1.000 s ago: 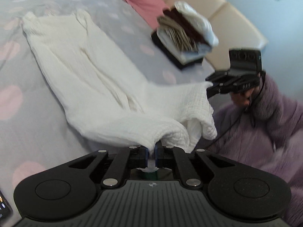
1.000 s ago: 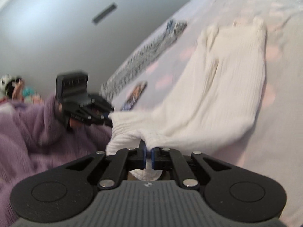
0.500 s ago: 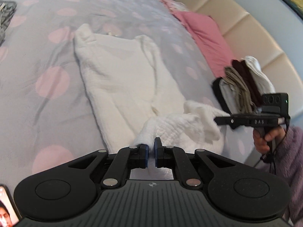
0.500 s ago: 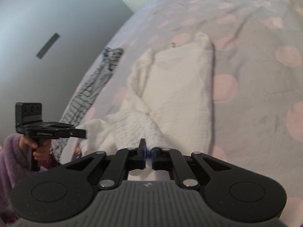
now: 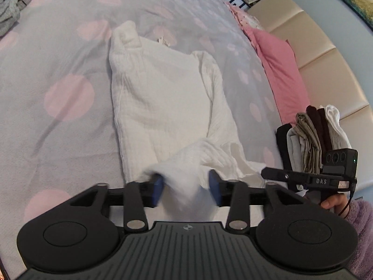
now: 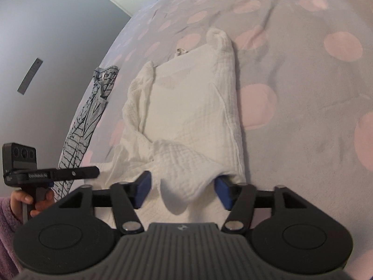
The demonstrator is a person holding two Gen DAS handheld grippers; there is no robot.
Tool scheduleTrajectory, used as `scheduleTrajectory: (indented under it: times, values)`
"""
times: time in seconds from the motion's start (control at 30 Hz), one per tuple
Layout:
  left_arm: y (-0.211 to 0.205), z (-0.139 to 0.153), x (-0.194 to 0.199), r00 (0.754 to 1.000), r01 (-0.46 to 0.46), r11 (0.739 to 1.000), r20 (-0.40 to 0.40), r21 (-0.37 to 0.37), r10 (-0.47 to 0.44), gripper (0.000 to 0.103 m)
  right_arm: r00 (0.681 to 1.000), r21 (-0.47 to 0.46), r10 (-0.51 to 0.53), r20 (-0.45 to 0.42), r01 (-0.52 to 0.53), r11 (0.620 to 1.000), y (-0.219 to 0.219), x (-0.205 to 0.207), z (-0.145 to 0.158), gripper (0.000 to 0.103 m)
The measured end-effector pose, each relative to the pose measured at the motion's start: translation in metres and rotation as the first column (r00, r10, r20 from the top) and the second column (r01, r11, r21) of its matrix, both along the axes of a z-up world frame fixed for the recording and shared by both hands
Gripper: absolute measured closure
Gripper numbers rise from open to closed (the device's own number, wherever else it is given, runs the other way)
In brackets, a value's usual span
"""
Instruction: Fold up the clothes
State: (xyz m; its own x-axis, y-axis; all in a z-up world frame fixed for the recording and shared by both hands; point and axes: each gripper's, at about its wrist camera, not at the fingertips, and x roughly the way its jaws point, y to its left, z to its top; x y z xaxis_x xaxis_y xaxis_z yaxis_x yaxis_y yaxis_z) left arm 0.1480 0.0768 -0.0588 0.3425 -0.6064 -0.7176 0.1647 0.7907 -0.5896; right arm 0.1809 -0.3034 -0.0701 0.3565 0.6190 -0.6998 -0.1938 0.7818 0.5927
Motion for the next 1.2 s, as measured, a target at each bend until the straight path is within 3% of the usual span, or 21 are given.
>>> scheduleTrajectory:
  times: [0.07, 0.17, 0.33, 0.43, 0.5, 0.57, 0.77, 0.83, 1.03, 1.13, 1.2]
  values:
    - [0.003, 0.004, -0.004, 1.0, -0.001, 1.0, 0.0, 0.012, 0.001, 0.052, 1.0, -0.025, 0.014, 0.013, -0.014, 1.0, 0.001, -0.006, 0.005, 0.025]
    - [0.005, 0.018, -0.015, 0.998, -0.003, 0.998, 0.058, 0.067, -0.001, 0.052, 0.998, -0.067, 0.045, 0.046, -0.042, 0.997, 0.009, -0.02, 0.012, 0.024]
    - [-0.02, 0.04, -0.044, 0.973, 0.13, 0.978, 0.166, 0.165, -0.158, 0.056, 0.974, -0.164, 0.165, 0.155, -0.139, 0.977, 0.031, -0.054, 0.03, 0.027]
    - [-0.042, 0.04, -0.055, 0.944, 0.223, 0.946, 0.189, 0.234, -0.27, 0.062, 0.937, -0.29, 0.291, 0.192, -0.229, 0.929, 0.054, -0.075, 0.029, 0.039]
    - [-0.055, 0.032, -0.058, 0.933, 0.246, 0.924, 0.188, 0.293, -0.308, 0.063, 0.915, -0.376, 0.352, 0.196, -0.262, 0.889, 0.069, -0.083, 0.022, 0.069]
    - [-0.063, 0.018, -0.052, 0.938, 0.226, 0.917, 0.179, 0.328, -0.295, 0.068, 0.906, -0.433, 0.371, 0.202, -0.258, 0.864, 0.079, -0.083, 0.014, 0.08]
    - [-0.065, -0.021, -0.013, 0.964, 0.159, 0.911, 0.139, 0.38, -0.226, 0.072, 0.914, -0.541, 0.384, 0.131, -0.259, 0.8, 0.098, -0.054, -0.02, 0.08]
    - [-0.063, -0.024, -0.002, 0.971, 0.138, 0.917, 0.133, 0.374, -0.2, 0.072, 0.914, -0.552, 0.378, 0.144, -0.243, 0.797, 0.098, -0.043, -0.022, 0.081]
    - [-0.06, -0.016, 0.019, 0.972, 0.056, 0.93, 0.192, 0.363, -0.133, 0.072, 0.935, -0.519, 0.229, 0.271, -0.059, 0.853, 0.084, 0.001, -0.01, 0.08]
    - [-0.054, -0.007, 0.025, 0.969, 0.002, 0.936, 0.232, 0.352, -0.089, 0.072, 0.947, -0.494, 0.138, 0.29, 0.025, 0.869, 0.072, 0.019, -0.002, 0.076]
    - [-0.053, 0.001, 0.026, 0.961, 0.01, 0.932, 0.256, 0.363, -0.109, 0.072, 0.951, -0.443, 0.119, 0.286, 0.021, 0.896, 0.065, 0.022, 0.006, 0.07]
